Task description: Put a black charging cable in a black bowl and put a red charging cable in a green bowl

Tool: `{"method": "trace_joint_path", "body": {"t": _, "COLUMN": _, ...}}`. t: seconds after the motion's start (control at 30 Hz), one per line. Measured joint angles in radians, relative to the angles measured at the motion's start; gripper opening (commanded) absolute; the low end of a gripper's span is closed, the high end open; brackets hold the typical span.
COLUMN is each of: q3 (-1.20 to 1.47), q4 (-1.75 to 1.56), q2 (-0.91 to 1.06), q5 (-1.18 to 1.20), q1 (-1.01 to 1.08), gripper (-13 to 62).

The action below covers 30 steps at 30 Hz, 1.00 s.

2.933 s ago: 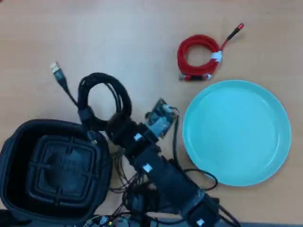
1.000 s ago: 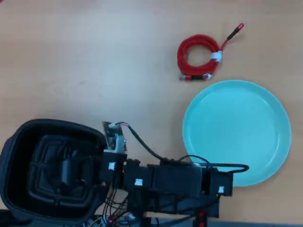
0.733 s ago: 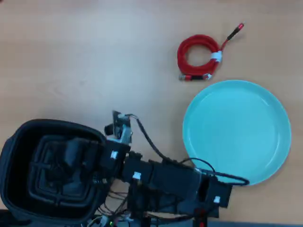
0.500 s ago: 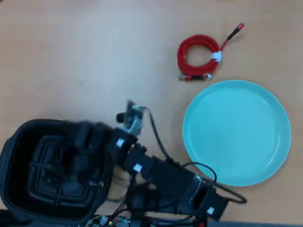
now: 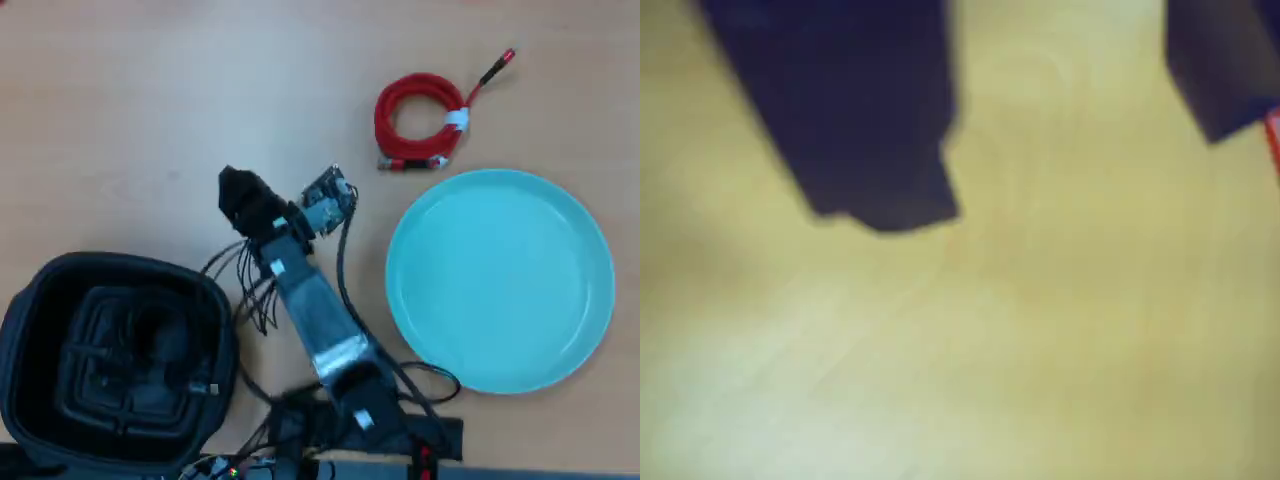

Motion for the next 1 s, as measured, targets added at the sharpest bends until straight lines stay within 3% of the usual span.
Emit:
{"method": "trace_joint_path", "body": {"t": 0.17, "q3": -0.081, "q4": 0.049, "q2": -0.179, "q5": -0.011, "q1": 0.029, "gripper": 31.2}}
{"method": "trace_joint_path", "body": {"t": 0.37, "q3": -0.414, "q4": 0.336, "q2": -0.383, "q5": -0.011, "q1": 0.043, "gripper": 31.3}}
{"method": "trace_joint_path", "body": {"t": 0.67, "q3": -0.902, "q4": 0.626, "q2": -0.408, "q5": -0.011, "q1": 0.219, "gripper": 31.3}}
{"method": "trace_joint_path", "body": {"t": 1.0, "q3": -0.816, "q4": 0.670, "q2": -0.494, "q5": 0.083, "q1": 0.327, "gripper": 31.2}}
